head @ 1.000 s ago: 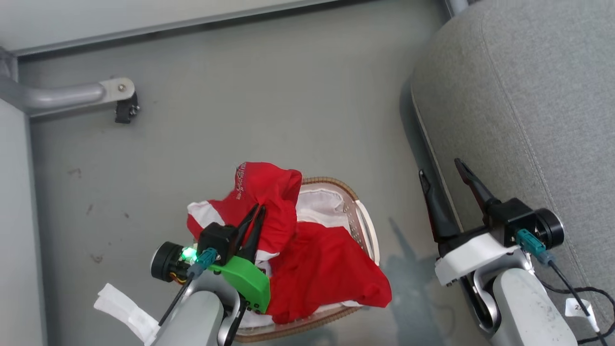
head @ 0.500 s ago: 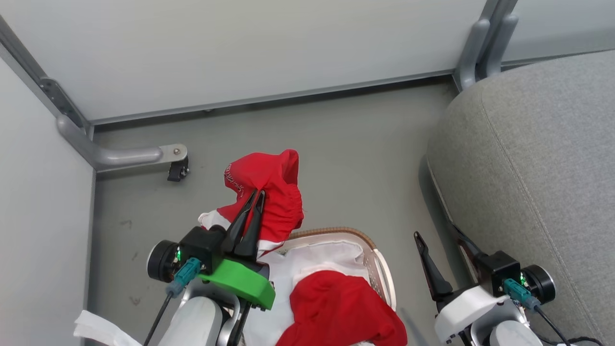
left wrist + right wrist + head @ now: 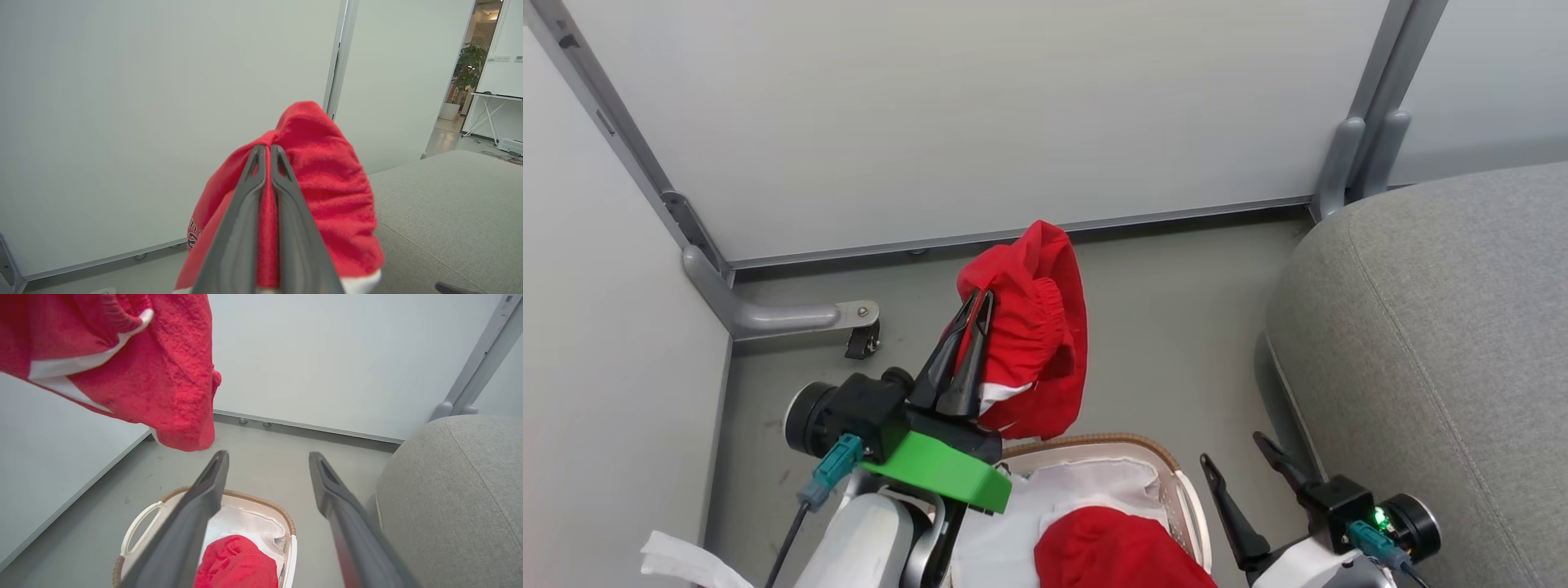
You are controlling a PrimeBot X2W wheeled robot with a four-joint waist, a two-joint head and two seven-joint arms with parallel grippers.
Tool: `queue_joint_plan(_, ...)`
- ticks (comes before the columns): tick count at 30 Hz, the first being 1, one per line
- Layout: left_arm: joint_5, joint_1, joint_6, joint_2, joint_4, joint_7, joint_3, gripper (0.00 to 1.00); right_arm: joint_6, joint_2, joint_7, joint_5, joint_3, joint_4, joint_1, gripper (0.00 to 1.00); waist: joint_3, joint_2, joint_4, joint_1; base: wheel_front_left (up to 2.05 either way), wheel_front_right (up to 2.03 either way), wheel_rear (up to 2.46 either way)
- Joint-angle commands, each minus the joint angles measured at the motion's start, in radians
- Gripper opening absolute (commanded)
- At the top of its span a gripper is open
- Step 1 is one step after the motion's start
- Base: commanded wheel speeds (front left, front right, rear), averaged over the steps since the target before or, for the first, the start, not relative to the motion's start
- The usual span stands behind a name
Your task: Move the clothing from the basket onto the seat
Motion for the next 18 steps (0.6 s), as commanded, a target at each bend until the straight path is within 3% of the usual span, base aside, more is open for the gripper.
queue_joint_plan(1,-0.010,0.008,0.006,0.002,-0.005,-0.004,-0.005,0.00,-0.001,-0.007,-0.005,0.001,0.019,-0.002,0.000,1.00,-0.002,0.0000,0.006,0.0001,0.00,0.00,0.00)
queue_joint_plan(8,-0.020,0.011,0.007,0.002,-0.007,-0.004,-0.036,0.00,-0.001,-0.037,-0.005,0.010,0.191,-0.012,-0.087,1.00,0.010,0.0000,0.028,0.0001,0.00,0.00,0.00)
queue_joint_plan(18,-0.031,-0.009,0.005,0.002,-0.003,-0.004,-0.080,0.00,-0.001,-0.006,-0.005,0.009,0.326,0.003,-0.266,1.00,0.040,0.0000,0.061,0.0001,0.00,0.00,0.00)
